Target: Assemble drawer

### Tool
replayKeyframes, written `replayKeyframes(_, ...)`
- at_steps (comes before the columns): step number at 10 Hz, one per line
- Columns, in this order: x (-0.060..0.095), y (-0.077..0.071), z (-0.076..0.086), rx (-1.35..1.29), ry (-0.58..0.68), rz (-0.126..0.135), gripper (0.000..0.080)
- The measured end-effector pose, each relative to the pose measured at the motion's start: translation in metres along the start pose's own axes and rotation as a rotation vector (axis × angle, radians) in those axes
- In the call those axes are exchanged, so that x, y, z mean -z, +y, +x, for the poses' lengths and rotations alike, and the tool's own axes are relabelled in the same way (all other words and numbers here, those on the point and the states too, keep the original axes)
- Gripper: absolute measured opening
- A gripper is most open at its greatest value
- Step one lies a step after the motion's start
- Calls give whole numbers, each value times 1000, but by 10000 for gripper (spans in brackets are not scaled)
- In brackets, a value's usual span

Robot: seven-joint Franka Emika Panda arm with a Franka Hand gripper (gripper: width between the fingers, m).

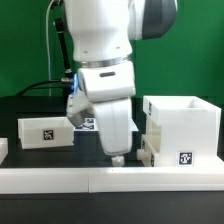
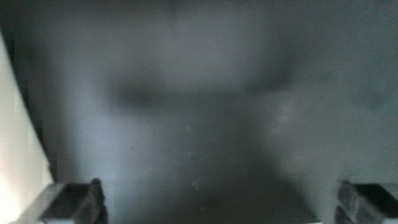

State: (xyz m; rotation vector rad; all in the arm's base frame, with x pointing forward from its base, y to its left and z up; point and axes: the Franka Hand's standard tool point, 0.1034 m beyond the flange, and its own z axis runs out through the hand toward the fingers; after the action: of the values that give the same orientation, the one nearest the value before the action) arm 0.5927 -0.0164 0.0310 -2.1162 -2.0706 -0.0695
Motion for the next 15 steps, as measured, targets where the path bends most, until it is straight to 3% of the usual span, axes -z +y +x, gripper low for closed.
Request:
replayKeyframes(2, 11, -6, -17, -27, -8, -28, 649)
replayKeyframes(3, 17, -17, -26, -43, -13, -46, 649)
replayKeyframes(5, 25, -43, -35, -77, -27, -54, 649)
replayKeyframes(7, 34, -67, -43, -112, -49, -112, 649)
replayKeyframes(8, 36, -77, -42, -134, -52, -104, 649)
replayKeyframes(11, 34, -76, -43, -174, -50, -102, 649)
replayKeyframes(15, 34, -76, -43, -485, -29, -118, 649)
